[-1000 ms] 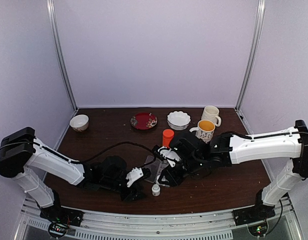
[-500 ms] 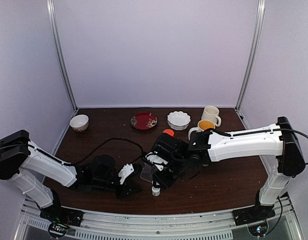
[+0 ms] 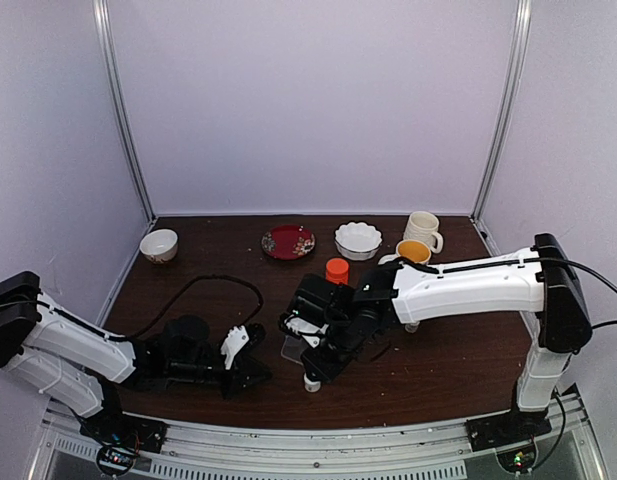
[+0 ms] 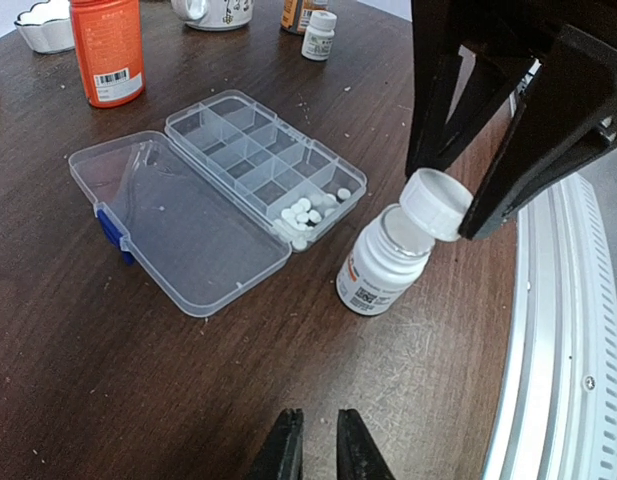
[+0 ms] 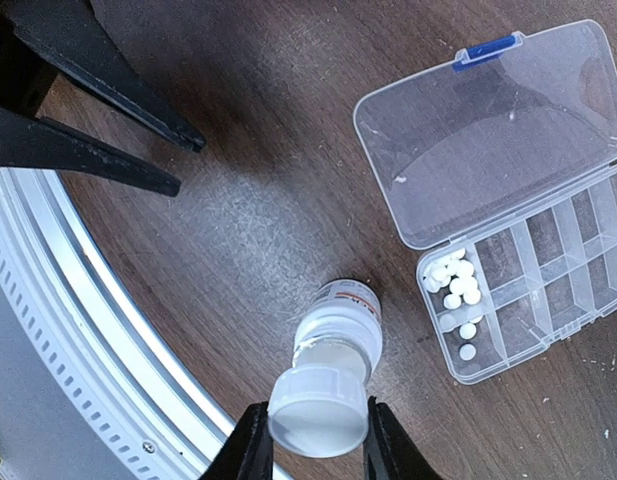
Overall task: Sort the pills into containers
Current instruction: Place the lid of the pill bottle on the pill bottle.
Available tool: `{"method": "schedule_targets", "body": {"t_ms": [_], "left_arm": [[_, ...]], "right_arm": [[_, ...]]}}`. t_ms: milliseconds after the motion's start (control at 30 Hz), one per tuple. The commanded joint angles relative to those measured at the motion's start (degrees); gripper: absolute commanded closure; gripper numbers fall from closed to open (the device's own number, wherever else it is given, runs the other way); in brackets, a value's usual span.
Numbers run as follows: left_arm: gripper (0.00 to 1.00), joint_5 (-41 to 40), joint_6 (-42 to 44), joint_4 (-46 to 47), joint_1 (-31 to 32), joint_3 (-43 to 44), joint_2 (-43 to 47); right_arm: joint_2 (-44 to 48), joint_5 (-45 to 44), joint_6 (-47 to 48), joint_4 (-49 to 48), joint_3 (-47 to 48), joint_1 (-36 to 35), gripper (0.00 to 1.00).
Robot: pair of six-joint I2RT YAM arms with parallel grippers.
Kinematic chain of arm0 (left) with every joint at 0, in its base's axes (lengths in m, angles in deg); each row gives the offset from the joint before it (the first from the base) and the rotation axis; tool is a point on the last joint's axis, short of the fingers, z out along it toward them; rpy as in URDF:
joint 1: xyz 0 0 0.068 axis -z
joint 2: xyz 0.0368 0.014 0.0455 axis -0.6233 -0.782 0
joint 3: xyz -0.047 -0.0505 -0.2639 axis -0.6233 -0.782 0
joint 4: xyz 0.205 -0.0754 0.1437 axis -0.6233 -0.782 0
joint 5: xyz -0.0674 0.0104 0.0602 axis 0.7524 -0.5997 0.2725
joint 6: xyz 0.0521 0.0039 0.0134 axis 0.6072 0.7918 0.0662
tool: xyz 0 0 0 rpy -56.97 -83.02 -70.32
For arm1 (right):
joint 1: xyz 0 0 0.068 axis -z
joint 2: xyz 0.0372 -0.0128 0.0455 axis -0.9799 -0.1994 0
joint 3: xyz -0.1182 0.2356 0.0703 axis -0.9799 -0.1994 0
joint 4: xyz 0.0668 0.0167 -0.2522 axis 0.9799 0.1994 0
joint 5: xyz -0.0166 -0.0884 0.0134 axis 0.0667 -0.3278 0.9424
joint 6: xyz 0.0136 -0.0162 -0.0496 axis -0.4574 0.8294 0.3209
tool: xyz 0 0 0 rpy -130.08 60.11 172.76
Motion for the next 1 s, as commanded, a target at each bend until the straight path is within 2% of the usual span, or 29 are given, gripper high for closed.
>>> {"method": "schedule_targets", "body": {"t_ms": [0, 967], "left_arm": [[0.85, -0.9, -0.6, 4.0, -0.2, -0.2, 0.2], [0.85, 1.1, 0.9, 3.8, -0.3, 0.5, -0.7]], "right_arm": [[-1.8, -2.2, 0.6, 3.2, 3.3, -0.7, 0.84], [-10.0, -8.5, 1.7, 14.3, 14.3, -2.4, 0.84]]}}
